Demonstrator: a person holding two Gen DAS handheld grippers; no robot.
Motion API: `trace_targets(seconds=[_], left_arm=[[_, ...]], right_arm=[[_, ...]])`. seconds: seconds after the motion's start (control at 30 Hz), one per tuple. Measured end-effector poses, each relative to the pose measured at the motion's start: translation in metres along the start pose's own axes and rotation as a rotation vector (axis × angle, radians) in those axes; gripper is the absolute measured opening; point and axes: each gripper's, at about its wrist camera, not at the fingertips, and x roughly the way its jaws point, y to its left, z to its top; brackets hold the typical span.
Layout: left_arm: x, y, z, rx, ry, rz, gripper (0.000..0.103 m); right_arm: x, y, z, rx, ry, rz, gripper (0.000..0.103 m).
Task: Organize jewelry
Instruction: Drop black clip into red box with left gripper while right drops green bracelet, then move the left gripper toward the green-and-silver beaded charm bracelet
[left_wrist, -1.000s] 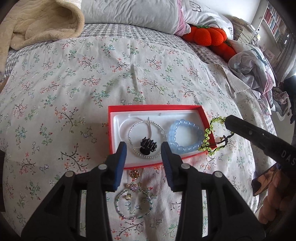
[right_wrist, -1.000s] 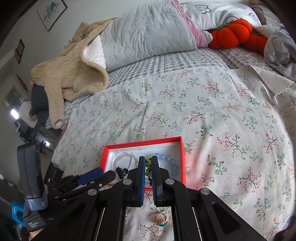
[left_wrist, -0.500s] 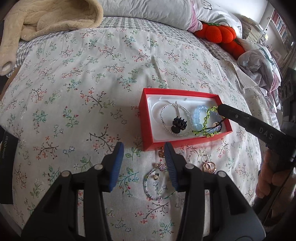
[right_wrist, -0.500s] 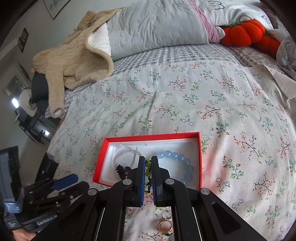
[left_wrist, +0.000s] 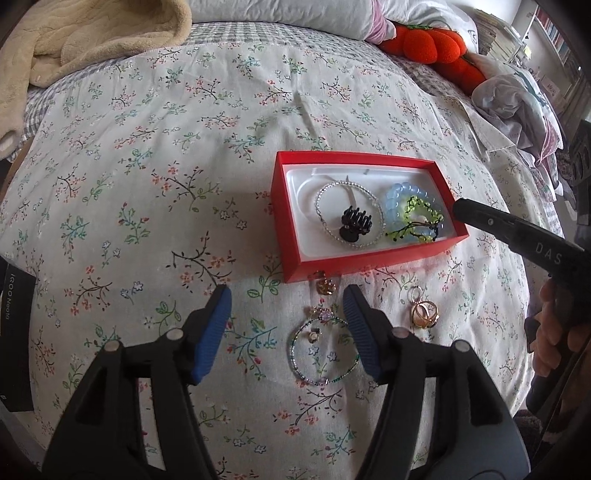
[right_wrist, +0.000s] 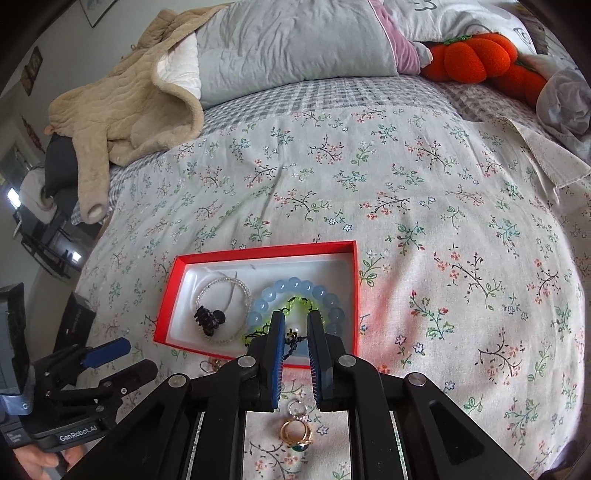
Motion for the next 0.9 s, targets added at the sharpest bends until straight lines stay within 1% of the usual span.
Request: trace_targets(seconds=[0.1,0.17,0.2,0.23,0.27,0.3,0.43,0.53,0.63,0.7,0.77,0.83,0.9], left_arm=[[0.003,0.001,-0.005,0.007,0.025,0.007,0.066],[0.005,0.002,-0.01,0.008,0.042,0.005,0.07],[0.007,0.002,-0.013,0.01,0.049,0.006,0.071],[0.009,0.002,-0.016,0.014,0.06,0.01,0.071],[0.012,0.002,-0.019,0.02,0.073,0.016,0.071],[0.015,0.002,-0.021,0.026,0.086,0.019,0.071],[0.024,0.002,-0.031,0.042,0.134,0.027,0.071],[0.028,0.0,-0.037,0.062,0.15,0.02,0.071],[0.029,-0.008,-0.043,0.141,0.13,0.012,0.071],[0.029,-0.016,-0.047,0.218,0.118,-0.009,0.071],[0.029,-0.022,-0.05,0.265,0.108,-0.04,0.071],[0.03,-0.027,-0.053,0.29,0.119,-0.074,0.073],[0.035,-0.032,-0.056,0.315,0.133,-0.079,0.079]], right_arm=[[-0.011,-0.002,-0.01,0.002,0.015,0.002,0.02],[-0.017,-0.003,-0.017,-0.003,0.025,-0.002,0.032],[-0.021,-0.004,-0.021,-0.002,0.023,-0.005,0.055],[-0.025,-0.006,-0.025,0.002,0.017,-0.005,0.074],[-0.029,-0.008,-0.03,0.005,0.015,-0.004,0.076],[-0.029,-0.009,-0.033,0.007,0.029,-0.004,0.076],[-0.019,-0.023,-0.05,0.053,0.124,-0.017,0.076],[-0.01,-0.035,-0.062,0.09,0.178,-0.024,0.076],[-0.006,-0.047,-0.068,0.118,0.196,-0.041,0.076],[-0.006,-0.051,-0.069,0.126,0.197,-0.045,0.076],[-0.005,-0.054,-0.07,0.119,0.198,-0.054,0.076],[-0.003,-0.055,-0.071,0.107,0.205,-0.068,0.076],[-0.001,-0.056,-0.072,0.106,0.211,-0.072,0.076]])
